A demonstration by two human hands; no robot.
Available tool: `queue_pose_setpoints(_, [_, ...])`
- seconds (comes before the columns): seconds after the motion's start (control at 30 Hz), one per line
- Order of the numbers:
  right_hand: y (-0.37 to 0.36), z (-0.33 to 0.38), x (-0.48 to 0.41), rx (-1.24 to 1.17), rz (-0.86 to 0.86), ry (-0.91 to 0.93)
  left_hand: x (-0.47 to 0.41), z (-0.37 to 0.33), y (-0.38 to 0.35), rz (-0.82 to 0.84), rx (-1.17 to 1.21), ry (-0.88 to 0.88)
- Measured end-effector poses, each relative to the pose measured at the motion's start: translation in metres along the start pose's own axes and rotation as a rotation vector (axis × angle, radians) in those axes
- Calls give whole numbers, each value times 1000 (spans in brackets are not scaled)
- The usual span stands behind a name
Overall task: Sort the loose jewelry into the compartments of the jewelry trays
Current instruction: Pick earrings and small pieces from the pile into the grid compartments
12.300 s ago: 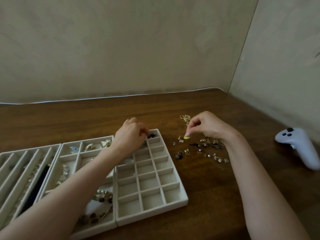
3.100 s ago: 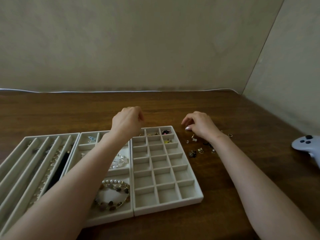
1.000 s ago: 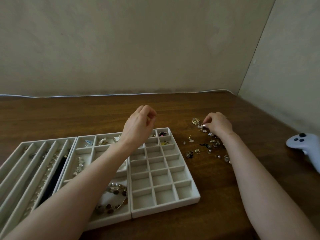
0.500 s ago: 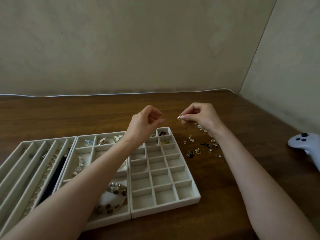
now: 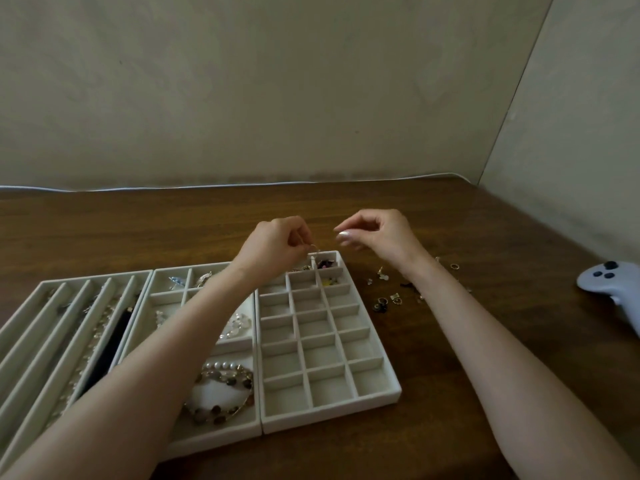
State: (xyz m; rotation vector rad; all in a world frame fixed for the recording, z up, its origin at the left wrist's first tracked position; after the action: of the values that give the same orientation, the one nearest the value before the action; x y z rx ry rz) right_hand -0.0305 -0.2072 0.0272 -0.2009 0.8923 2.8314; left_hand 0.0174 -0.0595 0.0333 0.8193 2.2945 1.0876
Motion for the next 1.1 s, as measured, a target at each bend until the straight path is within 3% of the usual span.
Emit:
queue_pose_setpoints(0.07, [30,-13,0,309,-171,-46,-1,11,8,34,-47,67])
queue_pose_setpoints(0.13, [51,-38,0,463,-230,-154,0,25,9,112,-41,139])
queue_pose_setpoints(0.27, [55,-83,-6,625,-89,-352,3,40,7,226,-14,202])
queue_pose_setpoints(0.67, [49,-89,-11,584,-43,-324,12,47,-9,463,-4,252])
queue_pose_setpoints(0.8, [48,-85,-10,575,-43,-301,10,46,-5,399,-55,255])
queue_pose_setpoints(0.93, [51,-79,-11,568,-77,-258,5,43,14,181,8,233])
queue_pose_setpoints(1.1, [55,-75,-10,501,-155,-205,7,44,9,222,-25,252])
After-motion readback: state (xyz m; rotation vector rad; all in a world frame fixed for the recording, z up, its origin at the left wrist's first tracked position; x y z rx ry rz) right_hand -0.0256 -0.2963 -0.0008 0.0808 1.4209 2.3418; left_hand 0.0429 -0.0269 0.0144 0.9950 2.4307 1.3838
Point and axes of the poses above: each hand's wrist, its own x-axis away from the middle knuckle, its own y-axis out of the back of the hand, z = x × y, the point moved 9 cm from there along -x, towards the middle knuckle, and after that the axes turned 8 degrees about z, right-handed, at the moved point
